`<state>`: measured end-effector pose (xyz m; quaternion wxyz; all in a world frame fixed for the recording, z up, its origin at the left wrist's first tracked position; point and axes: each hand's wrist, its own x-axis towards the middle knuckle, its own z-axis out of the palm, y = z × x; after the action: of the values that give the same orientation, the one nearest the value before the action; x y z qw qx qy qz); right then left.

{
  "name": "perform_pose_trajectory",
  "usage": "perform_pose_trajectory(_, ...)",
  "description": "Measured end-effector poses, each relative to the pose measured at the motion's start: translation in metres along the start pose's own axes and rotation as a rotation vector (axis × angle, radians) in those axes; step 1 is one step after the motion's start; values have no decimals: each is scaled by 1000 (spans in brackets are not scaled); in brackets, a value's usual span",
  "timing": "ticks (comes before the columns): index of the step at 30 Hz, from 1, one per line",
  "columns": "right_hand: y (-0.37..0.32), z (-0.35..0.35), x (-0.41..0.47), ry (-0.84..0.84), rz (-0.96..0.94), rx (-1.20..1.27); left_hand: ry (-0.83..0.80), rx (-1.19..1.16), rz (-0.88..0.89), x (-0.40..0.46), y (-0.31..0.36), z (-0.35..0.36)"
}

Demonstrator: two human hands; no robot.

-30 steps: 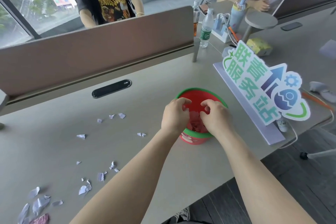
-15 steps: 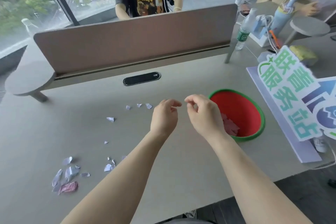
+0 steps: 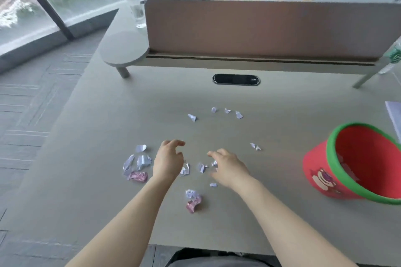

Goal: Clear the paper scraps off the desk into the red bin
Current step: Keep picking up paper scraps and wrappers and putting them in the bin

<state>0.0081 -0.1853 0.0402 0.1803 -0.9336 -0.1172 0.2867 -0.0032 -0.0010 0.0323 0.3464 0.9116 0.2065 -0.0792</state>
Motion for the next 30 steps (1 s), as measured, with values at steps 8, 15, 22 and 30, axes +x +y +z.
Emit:
perform_pose_trajectory(8,-41,37,15,-67,-38,-111,30,113,-164,2,-61,-30)
perform_pose_trajectory(15,-63,61,32,-36,-31,-148,-81,202,-270,6,-90,-48)
perform_pose_trajectory(22,-80,76,45,5,73,-153,-209,294,-213,12,-113,-57)
perform_pose_trajectory(30,-92,91,55,55,22,-34,-260,264,-109,24,-117,-56)
